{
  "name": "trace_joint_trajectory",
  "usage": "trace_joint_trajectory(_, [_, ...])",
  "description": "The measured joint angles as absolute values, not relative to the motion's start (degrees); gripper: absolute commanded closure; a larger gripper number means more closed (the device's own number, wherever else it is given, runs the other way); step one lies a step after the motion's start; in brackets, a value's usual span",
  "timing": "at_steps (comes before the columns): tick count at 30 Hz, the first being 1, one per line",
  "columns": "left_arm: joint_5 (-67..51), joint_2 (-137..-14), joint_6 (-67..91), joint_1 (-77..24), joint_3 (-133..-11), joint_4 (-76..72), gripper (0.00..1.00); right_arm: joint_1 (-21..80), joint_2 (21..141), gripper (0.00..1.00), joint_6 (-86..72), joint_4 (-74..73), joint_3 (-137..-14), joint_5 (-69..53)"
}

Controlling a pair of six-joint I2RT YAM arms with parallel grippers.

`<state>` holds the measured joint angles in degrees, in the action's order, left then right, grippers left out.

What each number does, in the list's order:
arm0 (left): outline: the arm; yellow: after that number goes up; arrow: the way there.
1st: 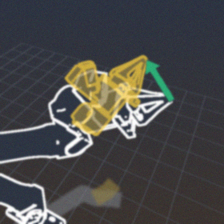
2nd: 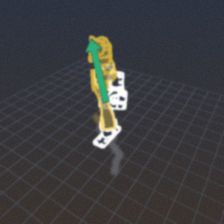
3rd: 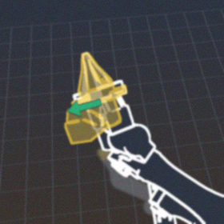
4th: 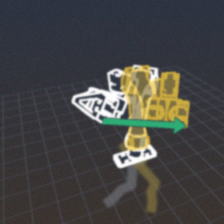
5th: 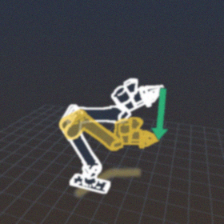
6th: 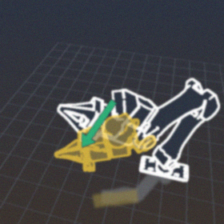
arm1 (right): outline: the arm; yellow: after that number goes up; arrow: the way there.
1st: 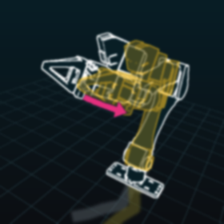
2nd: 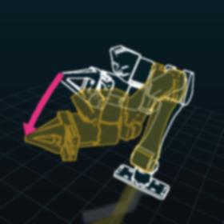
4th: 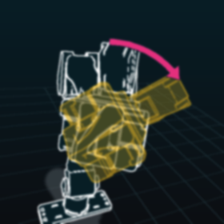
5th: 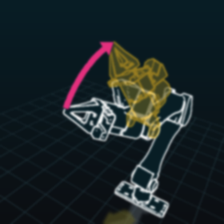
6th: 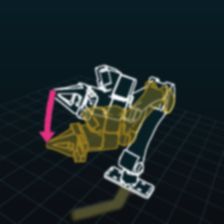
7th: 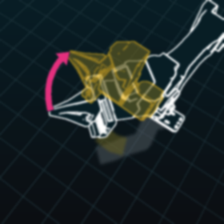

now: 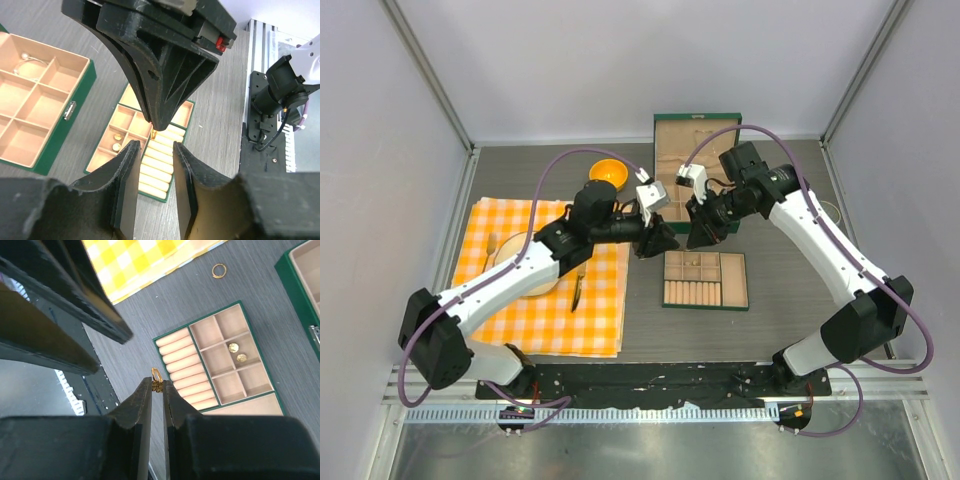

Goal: Organize the mixed jewelry

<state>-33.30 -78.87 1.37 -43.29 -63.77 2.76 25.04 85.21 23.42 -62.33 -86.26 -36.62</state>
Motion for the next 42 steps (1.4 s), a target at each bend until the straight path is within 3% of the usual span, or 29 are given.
trace_joint_trajectory(9, [-28.86,-74.26,-0.45,-41.12,-61.73,3.62,0.63,25.04,85.1,0.99,19.16,-58.06,-82.52,-27.88])
trace_joint_trajectory(17, [-19.64,-73.93,-0.49,-37.89,-60.36,6.37,0.61,25.3,84.97,0.99,13.13,-52.66,-69.01,-20.53])
trace_joint_trajectory(21, [-13.74,-74.13,-0.69,-36.49,-60.84,9.02,0.42,25.56,83.64,0.99,10.02,-49.84,-62.89,-17.02])
trace_joint_trajectory(27, [-7.57,-74.56,-0.56,-35.11,-62.26,11.94,0.28,25.56,78.83,0.99,6.15,-45.71,-58.3,-12.69])
trace_joint_trajectory(42, [-5.63,-74.5,-0.45,-29.78,-62.33,12.73,0.22,23.55,75.0,0.99,-4.71,-38.48,-51.7,-11.42])
